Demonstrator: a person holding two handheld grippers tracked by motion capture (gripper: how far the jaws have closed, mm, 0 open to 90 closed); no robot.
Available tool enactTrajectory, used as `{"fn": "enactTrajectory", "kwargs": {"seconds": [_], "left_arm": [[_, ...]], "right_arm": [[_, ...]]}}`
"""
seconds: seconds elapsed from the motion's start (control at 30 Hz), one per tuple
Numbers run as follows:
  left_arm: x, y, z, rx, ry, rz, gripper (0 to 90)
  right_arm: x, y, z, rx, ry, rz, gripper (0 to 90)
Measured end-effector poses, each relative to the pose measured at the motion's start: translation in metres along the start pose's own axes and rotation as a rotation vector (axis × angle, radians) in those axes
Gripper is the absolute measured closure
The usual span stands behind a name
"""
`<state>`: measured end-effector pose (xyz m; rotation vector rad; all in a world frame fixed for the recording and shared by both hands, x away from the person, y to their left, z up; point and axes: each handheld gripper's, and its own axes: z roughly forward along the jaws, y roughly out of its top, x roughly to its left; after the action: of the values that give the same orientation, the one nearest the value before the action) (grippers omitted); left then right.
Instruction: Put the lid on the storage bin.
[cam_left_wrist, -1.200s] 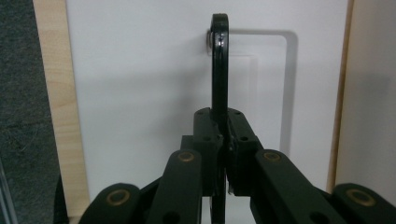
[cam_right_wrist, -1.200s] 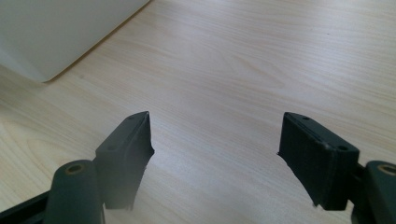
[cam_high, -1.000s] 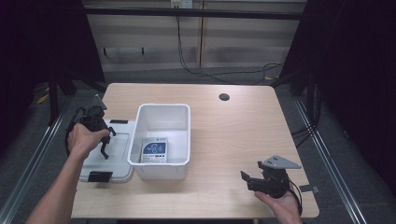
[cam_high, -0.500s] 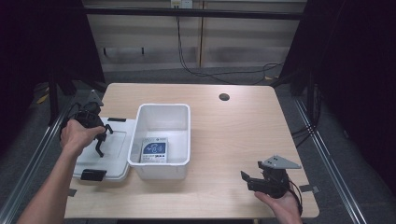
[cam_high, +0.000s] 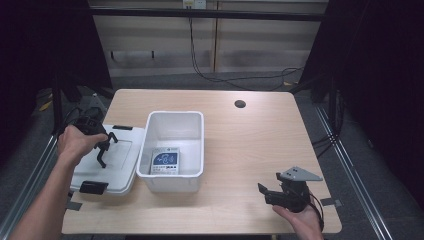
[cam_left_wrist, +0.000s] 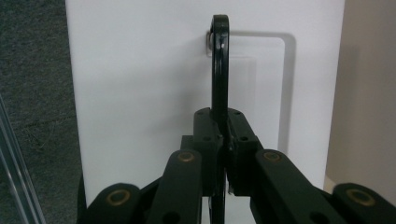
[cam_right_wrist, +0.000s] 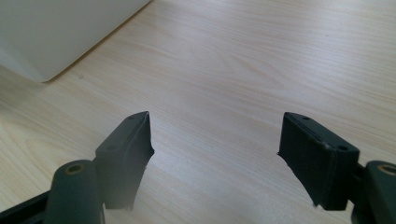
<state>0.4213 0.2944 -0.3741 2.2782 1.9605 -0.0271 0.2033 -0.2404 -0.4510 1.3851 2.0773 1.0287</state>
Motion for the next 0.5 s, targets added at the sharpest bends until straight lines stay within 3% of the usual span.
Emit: {"fn": "enactTrajectory", "kwargs": {"seconds": [0.27, 0.5], "left_arm": [[0.004, -0.001, -0.01, -0.017, -0.008, -0.01, 84.8], [0.006, -0.002, -0.021, -0.004, -0.004, -0.008, 84.8]], "right_arm": [[0.0, 0.0, 0.0, 0.0, -0.003, 0.002, 24.9], [0.0, 0.0, 0.0, 0.0, -0.002, 0.002, 24.7]]}}
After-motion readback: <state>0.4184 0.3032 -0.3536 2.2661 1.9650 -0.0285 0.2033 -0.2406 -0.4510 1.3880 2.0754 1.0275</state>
